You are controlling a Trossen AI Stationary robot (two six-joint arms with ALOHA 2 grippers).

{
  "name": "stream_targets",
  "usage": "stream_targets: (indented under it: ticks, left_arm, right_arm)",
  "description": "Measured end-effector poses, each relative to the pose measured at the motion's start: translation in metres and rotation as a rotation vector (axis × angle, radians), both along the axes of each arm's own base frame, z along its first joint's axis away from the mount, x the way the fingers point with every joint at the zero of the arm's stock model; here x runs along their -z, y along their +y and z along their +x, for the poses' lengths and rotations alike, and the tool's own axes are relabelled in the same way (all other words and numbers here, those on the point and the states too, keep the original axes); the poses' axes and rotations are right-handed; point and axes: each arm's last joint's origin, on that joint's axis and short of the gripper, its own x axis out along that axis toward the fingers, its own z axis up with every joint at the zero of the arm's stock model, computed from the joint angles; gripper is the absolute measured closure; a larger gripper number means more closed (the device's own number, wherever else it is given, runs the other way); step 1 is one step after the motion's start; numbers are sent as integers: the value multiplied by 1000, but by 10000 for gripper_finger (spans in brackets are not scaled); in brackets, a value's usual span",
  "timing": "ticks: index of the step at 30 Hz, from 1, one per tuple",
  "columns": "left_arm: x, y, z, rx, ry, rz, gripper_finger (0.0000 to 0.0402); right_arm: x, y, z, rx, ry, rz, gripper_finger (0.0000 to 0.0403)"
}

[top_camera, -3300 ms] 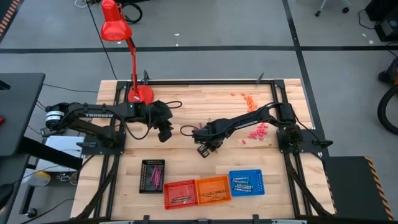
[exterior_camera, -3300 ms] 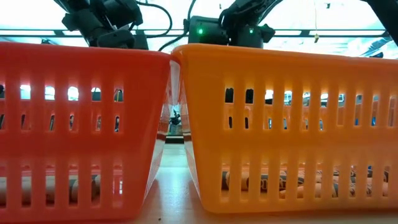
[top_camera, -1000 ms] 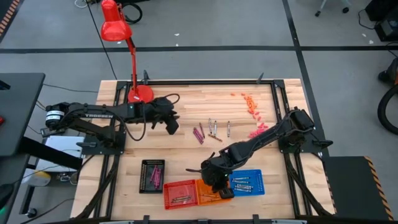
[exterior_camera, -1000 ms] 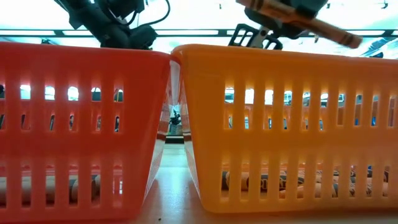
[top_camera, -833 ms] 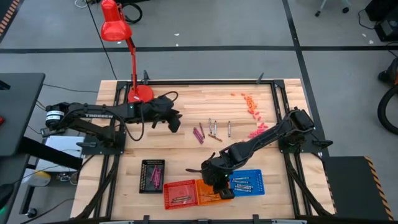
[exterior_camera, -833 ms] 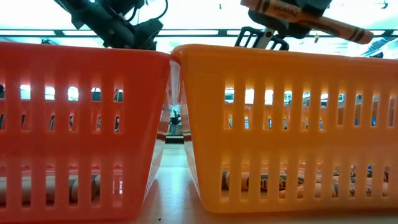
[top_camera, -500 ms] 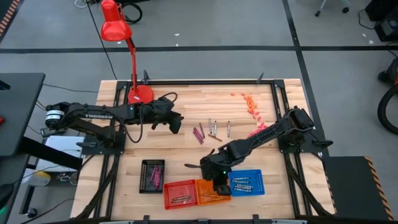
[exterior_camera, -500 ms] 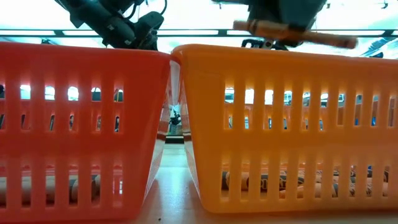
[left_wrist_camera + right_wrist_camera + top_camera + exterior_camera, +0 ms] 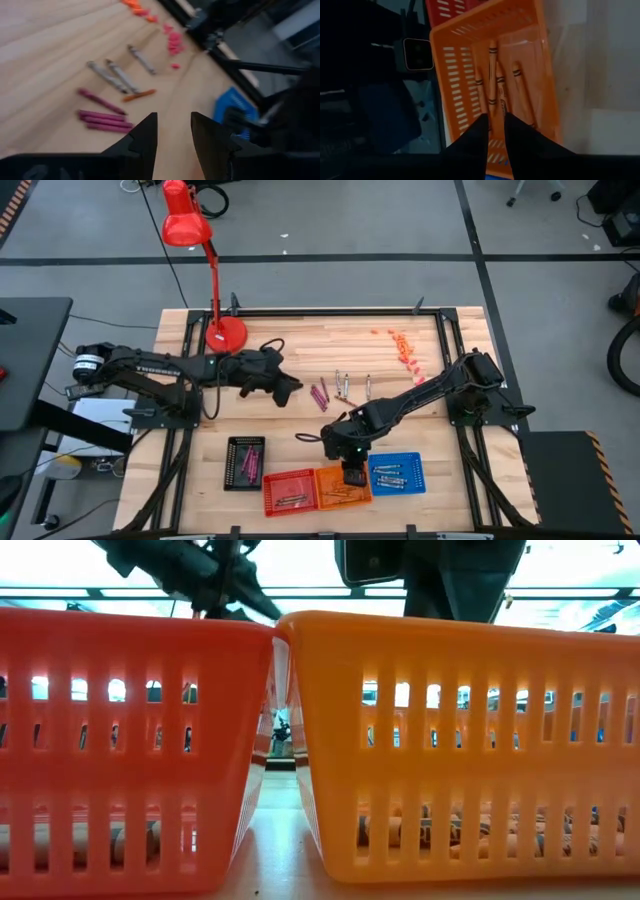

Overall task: Sort crayons
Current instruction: Put the black crayon into the blue bin

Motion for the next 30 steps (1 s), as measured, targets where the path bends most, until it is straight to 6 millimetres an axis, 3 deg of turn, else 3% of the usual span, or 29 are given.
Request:
stream_targets:
  ticks: [8,18,24,30]
  left_arm:
    - [-17,-25,7,74,-197,-64,271]
    - [-28,-52,7,172,-301,-98,271]
    - [-32,-43,8,162,-349,-53,271]
    - [-42,-24,-2,355,-364,35,271]
  right_arm:
    - [-6,0,4,206,138,97,337]
    - [-35,30,5,377,134,76,337]
    - [-44,37,6,510,78,27,338]
    - [-42,26,8,587,107,2,338]
